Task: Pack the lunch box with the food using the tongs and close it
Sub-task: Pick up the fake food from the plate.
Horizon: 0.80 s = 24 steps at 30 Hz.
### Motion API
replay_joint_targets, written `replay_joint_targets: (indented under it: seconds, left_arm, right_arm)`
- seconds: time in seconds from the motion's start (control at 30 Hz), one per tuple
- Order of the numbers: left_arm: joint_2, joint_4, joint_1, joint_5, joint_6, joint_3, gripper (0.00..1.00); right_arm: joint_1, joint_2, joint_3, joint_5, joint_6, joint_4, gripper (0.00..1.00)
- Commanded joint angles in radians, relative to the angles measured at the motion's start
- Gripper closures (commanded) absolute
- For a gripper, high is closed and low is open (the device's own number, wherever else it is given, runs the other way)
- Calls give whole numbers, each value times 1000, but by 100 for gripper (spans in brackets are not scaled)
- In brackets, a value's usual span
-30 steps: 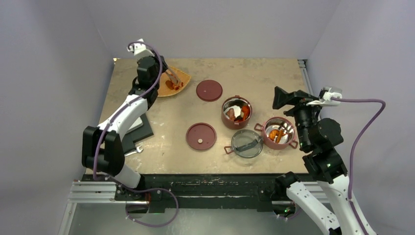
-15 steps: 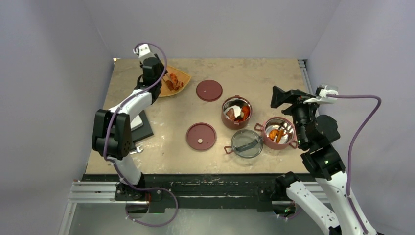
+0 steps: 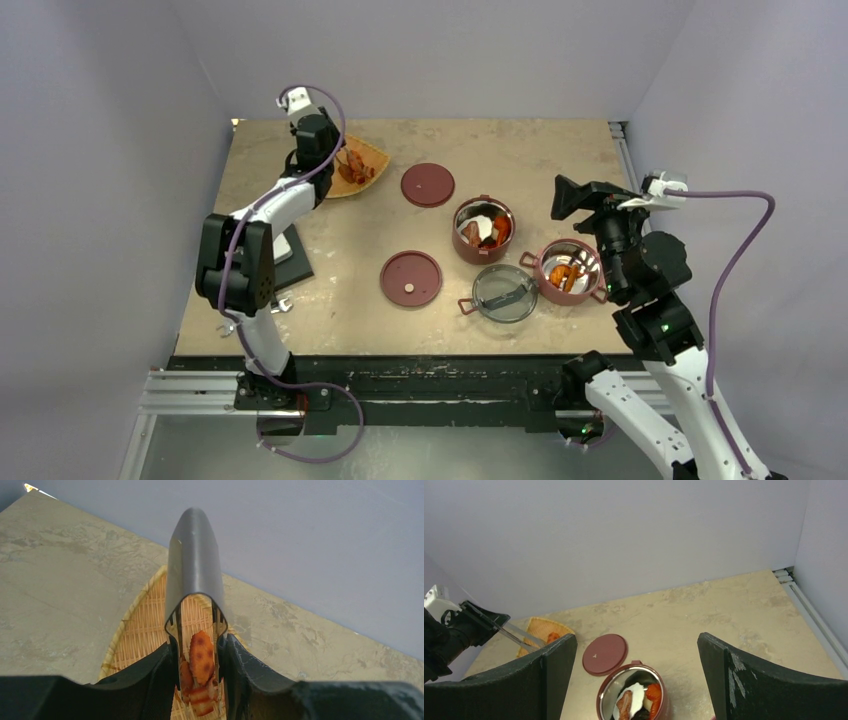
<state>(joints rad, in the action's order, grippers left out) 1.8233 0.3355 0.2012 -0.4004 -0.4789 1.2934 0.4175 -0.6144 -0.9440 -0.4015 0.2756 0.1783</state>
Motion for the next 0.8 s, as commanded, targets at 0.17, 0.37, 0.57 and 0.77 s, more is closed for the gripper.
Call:
replay_joint_targets:
  seconds: [0.17, 0.37, 0.57, 0.77]
  left_arm:
    - [51, 49, -20, 15, -13, 70, 65]
    - [80, 42, -29, 30, -13, 93, 64]
    - [88, 35, -32, 37, -21, 95, 68]
    - [47, 38, -33, 18, -14, 59, 76]
  right_arm:
    - [-4, 6, -13, 3, -8, -25, 6]
    - [-3, 11, -10, 3, -1, -22, 6]
    - [-3, 13, -9, 0, -1, -20, 6]
    - [-3, 17, -6, -2, 3, -19, 6]
